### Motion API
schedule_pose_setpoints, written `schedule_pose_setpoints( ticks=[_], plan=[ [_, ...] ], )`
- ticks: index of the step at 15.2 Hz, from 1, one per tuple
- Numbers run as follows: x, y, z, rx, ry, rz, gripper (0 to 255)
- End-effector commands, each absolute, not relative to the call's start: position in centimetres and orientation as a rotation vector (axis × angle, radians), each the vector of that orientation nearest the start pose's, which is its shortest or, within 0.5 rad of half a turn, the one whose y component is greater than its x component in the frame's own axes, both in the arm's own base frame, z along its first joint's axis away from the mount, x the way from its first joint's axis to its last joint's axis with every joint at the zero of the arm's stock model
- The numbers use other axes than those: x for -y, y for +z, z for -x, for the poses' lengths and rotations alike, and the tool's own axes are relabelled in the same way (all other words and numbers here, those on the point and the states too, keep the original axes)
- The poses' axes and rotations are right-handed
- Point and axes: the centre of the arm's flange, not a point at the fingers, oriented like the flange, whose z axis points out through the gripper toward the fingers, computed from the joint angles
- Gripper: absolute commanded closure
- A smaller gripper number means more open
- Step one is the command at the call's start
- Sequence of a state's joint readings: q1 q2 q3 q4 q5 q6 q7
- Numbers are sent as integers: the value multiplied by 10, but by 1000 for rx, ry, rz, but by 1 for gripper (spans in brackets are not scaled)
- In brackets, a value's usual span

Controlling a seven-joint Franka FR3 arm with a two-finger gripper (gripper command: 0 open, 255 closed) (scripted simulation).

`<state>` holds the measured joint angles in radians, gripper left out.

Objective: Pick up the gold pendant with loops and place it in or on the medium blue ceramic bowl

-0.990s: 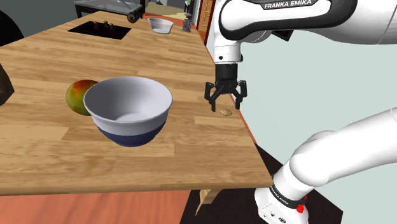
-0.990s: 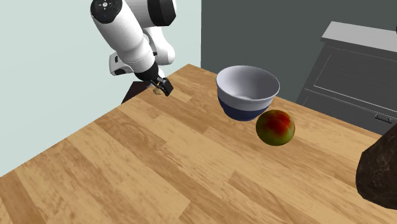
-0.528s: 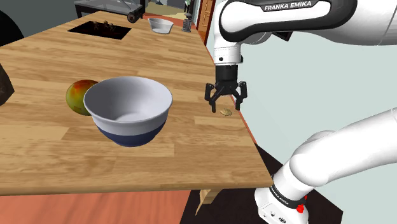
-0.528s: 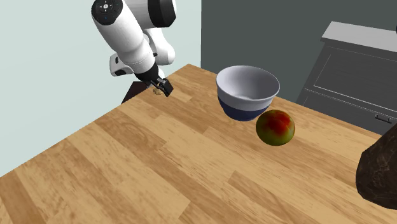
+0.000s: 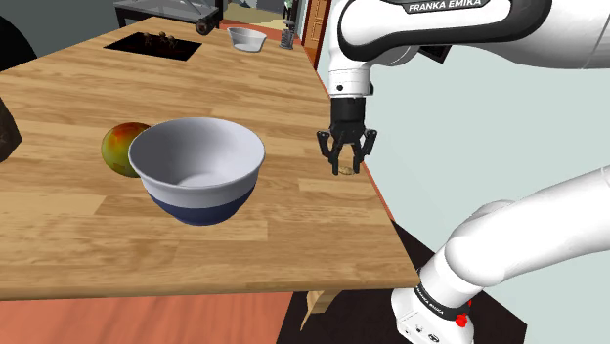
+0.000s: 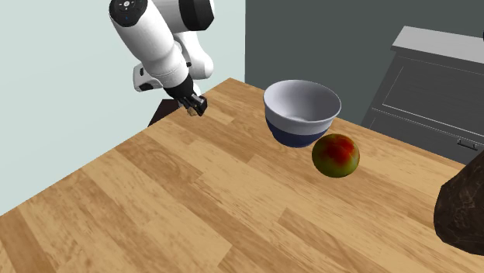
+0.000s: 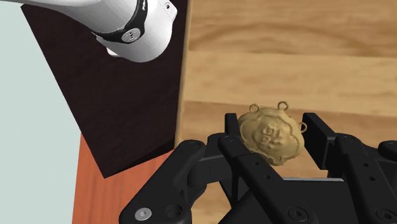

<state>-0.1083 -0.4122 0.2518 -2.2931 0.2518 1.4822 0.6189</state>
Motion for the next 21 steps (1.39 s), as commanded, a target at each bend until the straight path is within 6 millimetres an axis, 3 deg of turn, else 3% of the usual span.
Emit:
schedule_pose_setpoints(
  ticks=[1,3,21],
  plan=[
    [-86,475,-373,-837,691,2972,255],
    [-89,474,-373,-837,691,2972,255],
    [-89,569,-373,-837,691,2972,255]
  ],
)
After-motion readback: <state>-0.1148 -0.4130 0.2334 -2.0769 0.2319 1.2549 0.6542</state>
